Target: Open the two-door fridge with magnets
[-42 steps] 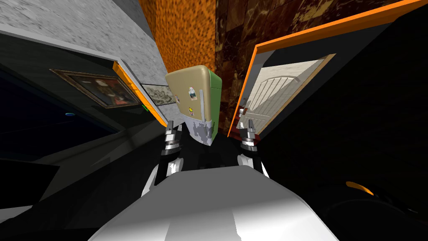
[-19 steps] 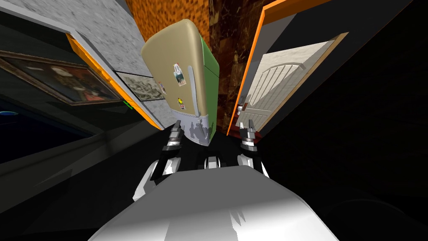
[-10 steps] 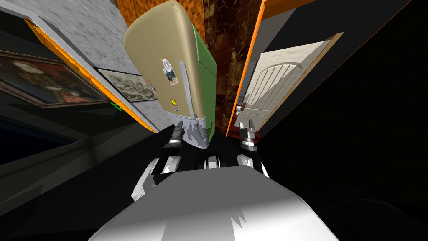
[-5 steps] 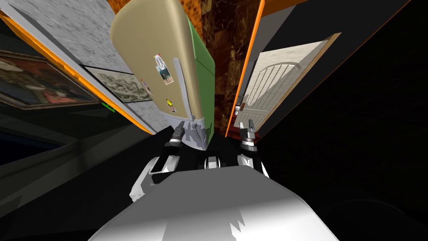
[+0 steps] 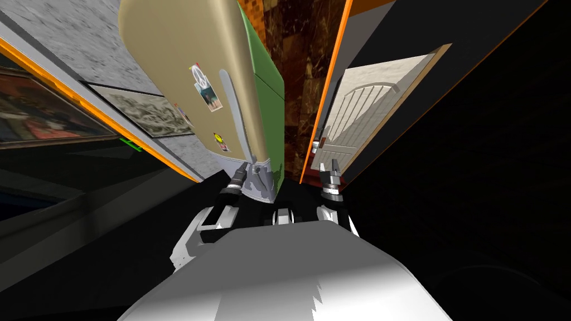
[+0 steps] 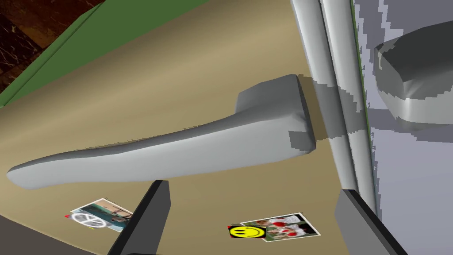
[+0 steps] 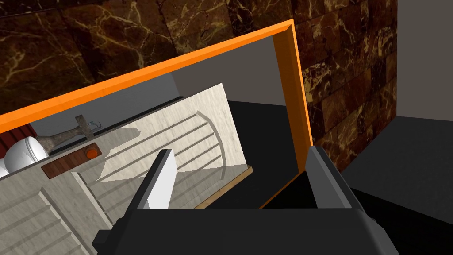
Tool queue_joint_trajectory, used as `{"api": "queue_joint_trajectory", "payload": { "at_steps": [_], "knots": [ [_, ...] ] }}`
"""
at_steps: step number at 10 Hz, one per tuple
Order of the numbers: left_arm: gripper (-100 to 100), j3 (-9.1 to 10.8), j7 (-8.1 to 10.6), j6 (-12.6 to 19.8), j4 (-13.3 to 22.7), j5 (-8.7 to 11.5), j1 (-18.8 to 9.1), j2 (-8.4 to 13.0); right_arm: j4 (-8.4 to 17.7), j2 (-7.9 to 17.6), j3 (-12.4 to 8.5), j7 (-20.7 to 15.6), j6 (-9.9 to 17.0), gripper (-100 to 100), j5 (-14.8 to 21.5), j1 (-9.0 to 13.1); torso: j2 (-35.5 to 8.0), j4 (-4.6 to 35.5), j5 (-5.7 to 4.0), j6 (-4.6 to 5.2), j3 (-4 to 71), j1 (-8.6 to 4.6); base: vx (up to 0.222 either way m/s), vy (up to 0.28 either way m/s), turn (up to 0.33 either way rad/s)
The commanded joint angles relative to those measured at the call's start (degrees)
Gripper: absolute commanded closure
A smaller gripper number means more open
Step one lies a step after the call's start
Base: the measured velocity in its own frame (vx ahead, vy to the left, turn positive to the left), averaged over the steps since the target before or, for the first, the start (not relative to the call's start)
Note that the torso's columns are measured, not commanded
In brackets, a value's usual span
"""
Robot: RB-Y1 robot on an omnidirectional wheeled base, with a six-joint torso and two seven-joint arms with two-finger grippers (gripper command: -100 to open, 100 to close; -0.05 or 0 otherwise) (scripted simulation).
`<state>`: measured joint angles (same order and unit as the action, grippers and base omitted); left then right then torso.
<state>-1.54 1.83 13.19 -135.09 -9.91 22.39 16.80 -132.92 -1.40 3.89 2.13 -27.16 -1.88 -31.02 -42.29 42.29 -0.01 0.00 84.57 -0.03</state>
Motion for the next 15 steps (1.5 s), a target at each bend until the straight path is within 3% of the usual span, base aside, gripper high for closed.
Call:
{"api": "queue_joint_trajectory", "payload": {
  "at_steps": [1,8,11,12,14,15],
  "knots": [
    [-100,-0.04,-0.10,4.1,-0.4,-0.3,-0.6,1.9,0.0,0.0,0.0,0.0,0.0,0,0.0,0.0,0.0,0.0,0.01,0.00,0.0,0.04,0.098,-0.002,-0.057],
    [-100,-0.32,-0.44,12.9,-1.0,-1.1,-2.0,5.4,0.0,0.0,0.0,0.0,0.0,0,0.0,0.0,0.0,0.0,0.02,0.00,0.0,0.06,0.080,-0.009,-0.044],
    [-100,-0.29,-0.41,12.8,-1.8,-1.1,-1.7,5.2,0.0,0.0,0.0,0.0,0.0,0,0.0,0.0,0.1,0.0,0.02,0.00,0.0,0.09,0.068,0.010,-0.016],
    [100,-0.27,-0.39,13.0,-1.9,-1.1,-1.7,5.2,0.0,0.0,0.0,0.0,0.0,0,0.0,0.0,0.0,0.0,0.02,0.00,0.0,0.05,0.011,0.002,-0.006],
    [100,-2.18,-0.52,11.8,-3.5,-0.2,-0.7,7.1,0.0,0.0,0.0,0.0,0.0,0,0.0,0.0,-0.3,0.1,0.14,-0.04,-0.2,0.46,-0.126,0.197,-0.097],
    [100,-2.18,-0.52,11.8,-3.5,-0.2,-0.7,7.1,0.0,0.0,0.0,0.0,0.0,0,0.0,0.0,-0.5,0.2,0.20,-0.15,-0.3,0.90,-0.174,0.257,-0.105]
  ]
}}
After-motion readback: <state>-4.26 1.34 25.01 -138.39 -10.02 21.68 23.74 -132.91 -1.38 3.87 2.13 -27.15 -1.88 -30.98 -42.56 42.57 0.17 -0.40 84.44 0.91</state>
